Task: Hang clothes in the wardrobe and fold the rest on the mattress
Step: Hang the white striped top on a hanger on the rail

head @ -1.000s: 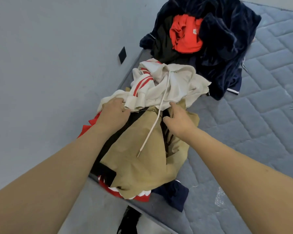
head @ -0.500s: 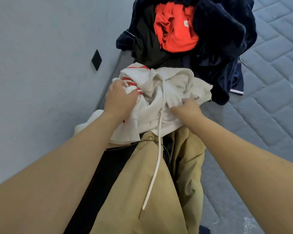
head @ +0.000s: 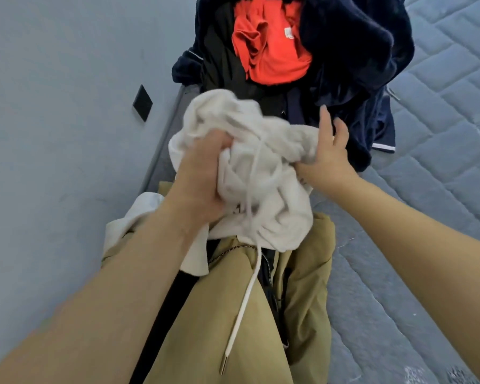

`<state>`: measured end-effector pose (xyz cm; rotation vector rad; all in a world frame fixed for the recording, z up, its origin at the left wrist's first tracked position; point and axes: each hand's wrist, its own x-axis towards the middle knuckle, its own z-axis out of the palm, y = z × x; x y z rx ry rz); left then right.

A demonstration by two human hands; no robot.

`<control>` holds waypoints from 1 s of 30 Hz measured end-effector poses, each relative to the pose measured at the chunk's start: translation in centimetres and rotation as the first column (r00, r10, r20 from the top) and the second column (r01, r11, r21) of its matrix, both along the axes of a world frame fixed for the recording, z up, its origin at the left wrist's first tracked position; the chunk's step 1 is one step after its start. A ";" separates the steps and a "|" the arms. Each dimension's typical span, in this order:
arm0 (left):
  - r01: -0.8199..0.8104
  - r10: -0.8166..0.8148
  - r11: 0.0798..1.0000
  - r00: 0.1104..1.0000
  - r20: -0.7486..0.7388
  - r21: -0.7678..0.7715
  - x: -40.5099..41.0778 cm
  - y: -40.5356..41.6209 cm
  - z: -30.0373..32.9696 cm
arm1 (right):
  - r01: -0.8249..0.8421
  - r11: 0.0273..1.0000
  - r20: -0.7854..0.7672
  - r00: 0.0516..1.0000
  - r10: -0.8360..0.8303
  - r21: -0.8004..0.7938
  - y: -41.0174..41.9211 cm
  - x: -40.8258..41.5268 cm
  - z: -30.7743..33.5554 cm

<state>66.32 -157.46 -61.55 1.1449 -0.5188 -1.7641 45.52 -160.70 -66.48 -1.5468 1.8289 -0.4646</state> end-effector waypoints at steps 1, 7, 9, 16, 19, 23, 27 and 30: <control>0.109 -0.108 0.994 0.990 -0.086 0.006 -0.3 1.8 0.6 | -0.046 0.999 -0.063 0.997 0.045 0.000 -0.5 0.2 0.1; 0.047 -0.074 0.989 0.979 0.190 0.141 0.5 4.1 0.6 | -0.030 0.979 0.183 0.983 -0.007 0.203 0.9 0.5 0.9; 0.010 -0.093 0.992 0.740 0.666 0.127 0.5 3.4 0.1 | 0.210 0.880 0.514 0.744 -0.427 0.426 1.5 -0.5 1.6; 0.318 -0.387 0.918 0.591 0.708 0.237 -2.9 3.3 -1.3 | 0.206 0.850 0.846 0.134 -0.515 0.485 7.6 -4.3 4.1; 0.198 -0.202 0.978 0.836 0.511 0.063 -6.3 2.9 -0.5 | 0.291 0.828 0.872 -0.062 -0.485 0.480 10.4 -6.5 4.1; 0.220 -0.179 0.972 0.924 0.339 -0.086 -13.1 3.7 1.9 | 0.425 0.788 0.894 -0.250 -0.372 0.446 13.5 -11.6 5.1; 0.311 -0.289 0.950 0.906 0.309 -0.022 -20.6 6.8 3.2 | 0.536 0.720 0.898 -0.276 -0.343 0.440 17.7 -17.8 6.1; 0.353 -0.345 0.936 0.905 0.249 0.013 -25.8 9.9 3.2 | 0.612 0.655 0.897 -0.290 -0.335 0.443 21.8 -22.3 6.2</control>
